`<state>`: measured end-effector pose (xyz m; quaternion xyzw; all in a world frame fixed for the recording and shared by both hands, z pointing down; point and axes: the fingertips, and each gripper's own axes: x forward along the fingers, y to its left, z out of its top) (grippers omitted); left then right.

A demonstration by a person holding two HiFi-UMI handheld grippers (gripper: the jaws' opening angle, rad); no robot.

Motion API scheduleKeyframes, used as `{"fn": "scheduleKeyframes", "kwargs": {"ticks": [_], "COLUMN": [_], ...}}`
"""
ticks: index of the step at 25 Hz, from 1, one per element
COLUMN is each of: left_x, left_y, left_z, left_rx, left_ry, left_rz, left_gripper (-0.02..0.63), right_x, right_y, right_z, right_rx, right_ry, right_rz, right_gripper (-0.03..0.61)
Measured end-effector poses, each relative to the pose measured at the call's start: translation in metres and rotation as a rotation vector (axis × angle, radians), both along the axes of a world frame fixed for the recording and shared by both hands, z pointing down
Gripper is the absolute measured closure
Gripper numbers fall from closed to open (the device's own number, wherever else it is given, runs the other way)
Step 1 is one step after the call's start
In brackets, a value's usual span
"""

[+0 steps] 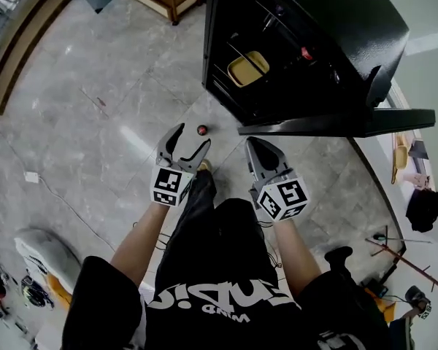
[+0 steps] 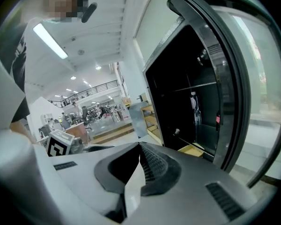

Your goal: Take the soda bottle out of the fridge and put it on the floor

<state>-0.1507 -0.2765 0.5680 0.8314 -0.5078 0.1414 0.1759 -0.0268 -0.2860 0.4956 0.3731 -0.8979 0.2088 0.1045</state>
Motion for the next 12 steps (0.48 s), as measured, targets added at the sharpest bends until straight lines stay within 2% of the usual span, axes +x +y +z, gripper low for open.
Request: {"fn": "scheduleKeyframes", "kwargs": {"ticks": [5,9,12], "left_x": [0.001,-0.004,-0.014], "left_y": [-0.003,-0.005,-0.008], "left_z": [-0.083,-0.114,-0.128], "left_rx": [0.073,0.086,0.102], "left_ry": [0.046,0.073,0.066], "left_rz": [0.037,0.028,-0.004], "left_gripper": [0.302,0.378,0.466], "right_x": [-0.009,-0.014,-0.02], "right_y": [-0.005,-0.007,-0.005], "right_z": [-0.056,-0.084,-0.092], "right_rx": [0.022,0.043,0.033], "right_ry": [-0.011,-0.027,-0.039], "right_rz": [0.017,0.029,0.02], "right_gripper": [0.554,0.554,0.554]}}
